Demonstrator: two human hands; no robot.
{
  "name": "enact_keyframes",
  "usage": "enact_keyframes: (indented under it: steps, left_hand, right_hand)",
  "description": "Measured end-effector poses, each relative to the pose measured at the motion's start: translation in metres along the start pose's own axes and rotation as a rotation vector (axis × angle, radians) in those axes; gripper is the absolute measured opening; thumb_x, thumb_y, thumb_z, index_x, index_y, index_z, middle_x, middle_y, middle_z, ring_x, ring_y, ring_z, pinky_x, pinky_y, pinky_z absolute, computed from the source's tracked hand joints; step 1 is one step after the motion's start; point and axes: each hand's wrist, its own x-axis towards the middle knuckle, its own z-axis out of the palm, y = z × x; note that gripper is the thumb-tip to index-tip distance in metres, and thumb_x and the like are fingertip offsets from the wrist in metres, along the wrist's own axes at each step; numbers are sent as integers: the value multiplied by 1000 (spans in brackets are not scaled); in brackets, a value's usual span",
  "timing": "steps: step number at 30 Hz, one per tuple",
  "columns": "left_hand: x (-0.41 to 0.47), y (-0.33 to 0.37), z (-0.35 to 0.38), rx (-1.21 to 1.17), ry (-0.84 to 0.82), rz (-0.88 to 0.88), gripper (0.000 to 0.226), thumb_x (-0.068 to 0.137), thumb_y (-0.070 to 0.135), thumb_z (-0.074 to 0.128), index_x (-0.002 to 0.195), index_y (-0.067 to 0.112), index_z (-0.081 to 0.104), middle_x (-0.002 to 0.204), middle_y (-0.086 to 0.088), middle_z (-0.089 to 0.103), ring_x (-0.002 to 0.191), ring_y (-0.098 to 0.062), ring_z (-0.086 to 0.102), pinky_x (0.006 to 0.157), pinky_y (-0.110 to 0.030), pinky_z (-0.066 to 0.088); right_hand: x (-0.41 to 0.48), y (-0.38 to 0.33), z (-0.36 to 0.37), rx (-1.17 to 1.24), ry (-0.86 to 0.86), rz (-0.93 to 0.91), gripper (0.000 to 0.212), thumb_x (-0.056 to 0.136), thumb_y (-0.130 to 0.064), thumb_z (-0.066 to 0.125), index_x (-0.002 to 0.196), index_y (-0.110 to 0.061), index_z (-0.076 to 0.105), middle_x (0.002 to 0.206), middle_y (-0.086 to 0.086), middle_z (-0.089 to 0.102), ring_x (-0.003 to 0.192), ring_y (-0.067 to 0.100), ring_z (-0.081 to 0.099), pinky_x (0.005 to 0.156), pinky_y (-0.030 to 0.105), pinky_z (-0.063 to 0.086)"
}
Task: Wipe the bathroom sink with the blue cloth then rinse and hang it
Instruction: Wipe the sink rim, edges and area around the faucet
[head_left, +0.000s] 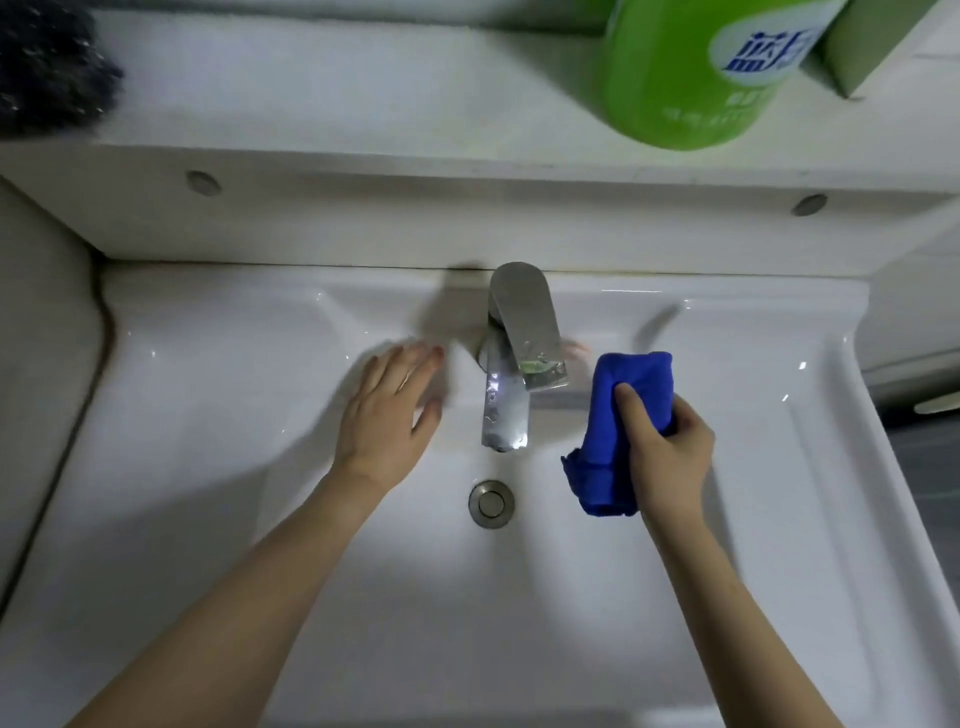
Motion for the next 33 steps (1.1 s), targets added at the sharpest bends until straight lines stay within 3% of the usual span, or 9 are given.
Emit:
enact_keyframes:
  steps: [7,10,13,16,19,22,25,30,33]
  left_hand:
    - [-2,-15,25,82,65,2,48,95,31,42,141,21,51,146,-1,52,138,-28,43,115,-47,33]
    - [0,-17,29,67,88,-1,48,94,30,43,140,20,52,145,-2,53,137,-28,45,115,-46,33]
    - [1,-18,27,57,67,13,47,94,30,45,139,20,53,144,-3,54,136,-31,45,114,-48,34]
    - [2,-21,26,63,43,20,47,95,31,44,140,20,52,145,-3,53,136,-32,45,113,-48,35]
    - [1,-20,28,57,48,10,48,95,32,42,141,22,50,146,-1,52,137,-30,43,113,-50,34]
    - [1,-18,29,58,63,-17,48,94,32,43,141,23,51,146,0,52,138,-29,43,114,-49,33]
    - [1,-20,28,52,58,5,47,94,31,46,140,22,52,145,-1,52,137,-30,44,112,-50,35]
    - [1,-25,29,55,64,30,46,95,33,47,140,21,52,145,-2,53,136,-30,45,112,-49,36]
    - [2,-26,31,48,79,43,47,95,34,46,140,20,53,144,-3,53,135,-31,45,111,-49,36]
  right_hand:
    - [75,9,52,-634,148,-108,27,93,-37,52,92,-10,57,97,6,63,73,24,52,64,31,37]
    - [53,15,76,-575,-27,-251,31,91,-40,56,91,-9,59,95,9,65,77,32,61,67,38,48]
    - [41,20,57,-707,-198,-391,32,93,-42,54,100,-10,58,105,6,65,81,34,64,67,36,48]
    - [68,23,17,-882,23,-294,36,97,-40,50,105,-6,53,106,13,63,79,38,63,62,37,43]
    - [77,21,26,-803,102,-218,32,97,-35,51,104,-4,54,110,12,60,78,35,60,63,35,39]
    - [59,12,77,-556,-73,-231,28,93,-36,56,99,-8,57,103,7,63,80,29,59,67,33,42]
    - [46,13,78,-516,-245,-280,26,89,-38,59,99,-13,58,99,4,66,82,28,62,71,36,49]
    - [82,29,12,-657,44,-235,29,90,-42,57,98,-13,57,99,3,66,79,29,63,69,38,50]
    - [82,33,18,-632,143,-272,29,91,-38,57,93,-9,56,98,2,63,73,29,61,66,41,51]
